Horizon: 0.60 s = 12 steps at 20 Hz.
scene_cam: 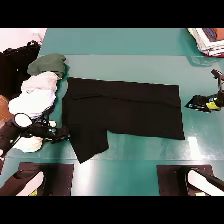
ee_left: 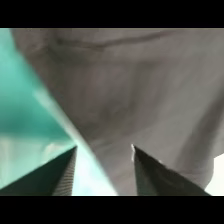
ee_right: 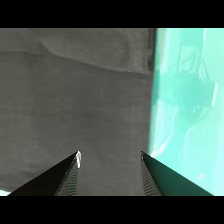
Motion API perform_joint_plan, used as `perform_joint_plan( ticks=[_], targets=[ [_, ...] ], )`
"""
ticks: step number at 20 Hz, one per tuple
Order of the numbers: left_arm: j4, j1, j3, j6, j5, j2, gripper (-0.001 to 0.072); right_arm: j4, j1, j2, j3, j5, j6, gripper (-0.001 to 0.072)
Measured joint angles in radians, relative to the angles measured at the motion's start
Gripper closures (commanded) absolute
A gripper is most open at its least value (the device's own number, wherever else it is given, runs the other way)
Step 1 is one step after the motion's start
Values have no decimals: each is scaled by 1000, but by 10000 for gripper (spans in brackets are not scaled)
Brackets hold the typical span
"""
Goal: Fold the shirts.
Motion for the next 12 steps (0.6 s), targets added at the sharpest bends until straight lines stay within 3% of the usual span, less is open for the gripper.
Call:
perform_joint_plan(
  ticks=[1,2,3,4,12],
  targets=[
    [-23,-1,-10,0,19,2,279,0,6,1,-1,0,0,257],
    [-38,0,-16,-2,33,3,332,1,10,2,-1,1,0,258],
    [-50,-2,-22,-3,59,4,620,2,13,2,-2,3,0,258],
    [-44,-2,-25,-2,83,3,675,2,13,2,-3,11,0,258],
    [-95,-2,61,42,60,6,684,-7,-229,79,-219,89,-32,256]
  ],
)
